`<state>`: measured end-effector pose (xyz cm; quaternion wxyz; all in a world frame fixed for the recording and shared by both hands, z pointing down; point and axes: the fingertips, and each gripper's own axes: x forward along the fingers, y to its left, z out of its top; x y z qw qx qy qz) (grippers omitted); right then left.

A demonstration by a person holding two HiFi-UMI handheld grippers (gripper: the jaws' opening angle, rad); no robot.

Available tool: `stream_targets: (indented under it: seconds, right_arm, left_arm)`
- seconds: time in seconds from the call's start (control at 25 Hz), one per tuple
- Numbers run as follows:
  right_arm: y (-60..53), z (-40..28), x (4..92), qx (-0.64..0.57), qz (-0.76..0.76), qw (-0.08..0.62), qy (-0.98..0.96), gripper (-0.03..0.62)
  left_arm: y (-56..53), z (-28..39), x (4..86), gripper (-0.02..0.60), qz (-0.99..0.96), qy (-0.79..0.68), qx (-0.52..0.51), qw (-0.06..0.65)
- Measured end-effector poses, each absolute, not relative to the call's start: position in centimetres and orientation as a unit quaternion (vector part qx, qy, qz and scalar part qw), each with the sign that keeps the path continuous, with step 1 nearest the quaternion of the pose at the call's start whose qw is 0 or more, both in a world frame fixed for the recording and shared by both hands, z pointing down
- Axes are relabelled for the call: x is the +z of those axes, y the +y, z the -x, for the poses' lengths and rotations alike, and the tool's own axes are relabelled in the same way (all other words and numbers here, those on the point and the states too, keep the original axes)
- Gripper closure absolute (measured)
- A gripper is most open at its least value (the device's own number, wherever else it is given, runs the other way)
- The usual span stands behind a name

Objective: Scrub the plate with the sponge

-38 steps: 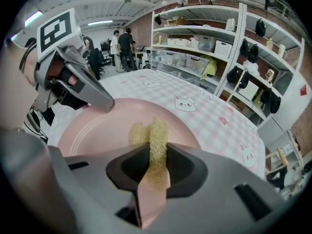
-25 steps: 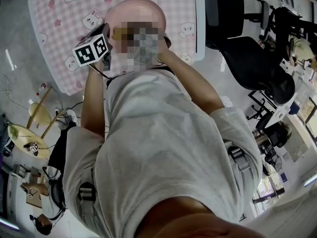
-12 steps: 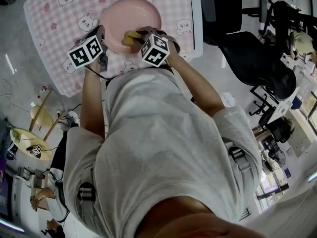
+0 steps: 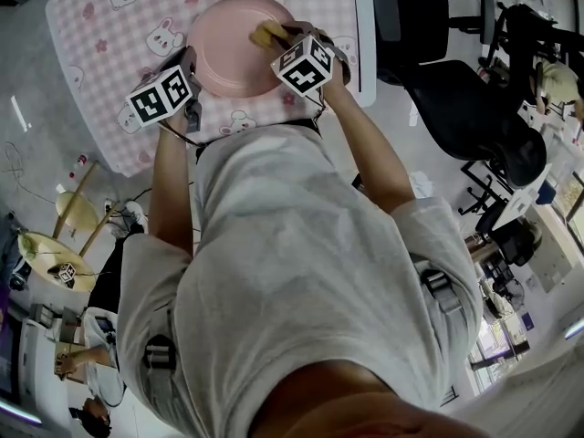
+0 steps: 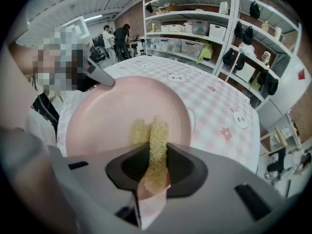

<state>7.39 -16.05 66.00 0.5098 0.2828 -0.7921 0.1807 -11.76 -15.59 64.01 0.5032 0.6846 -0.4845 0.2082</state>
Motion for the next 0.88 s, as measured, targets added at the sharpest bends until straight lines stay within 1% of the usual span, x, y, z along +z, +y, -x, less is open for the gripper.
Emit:
stream_targets:
  seconds: [0.12,0.28,0.44,0.56,0.76,0.88]
  right_arm:
    - [-18.3,-7.2,66.0,0.165,-0.296,0.515,-0.787,0.499]
    - [-21.2,-6.5,65.6,0.151,-0.313,0.514,-0.784,0.499]
    - [-22.7,-4.7,65.7,0.137,-0.31,0.512,-0.789,0.502]
    - [-22.0,-2.4,65.4,0.111,-0.291,0.521,-0.795,0.503]
    - [-18.6,0.3,65.3,0.129,-0.251,0.51,-0.813,0.503]
    - [-16.4,1.8,65.4,0.119,-0.221,0.516,-0.819,0.503]
  left_arm:
    - [-16.0,12.0,64.0,0.549,-0.687,-0.492,0.204,0.494]
    - [-16.6,11.2,63.6,0.549,-0.683,-0.494,0.194,0.502]
    - [-17.8,10.9,63.7,0.549,-0.684,-0.5,0.19,0.496]
    - [-18.4,11.8,63.8,0.549,-0.685,-0.505,0.184,0.491]
    - [-17.9,11.8,64.4,0.549,-0.676,-0.498,0.185,0.51]
    - [-17.9,11.9,64.7,0.548,-0.673,-0.498,0.185,0.515]
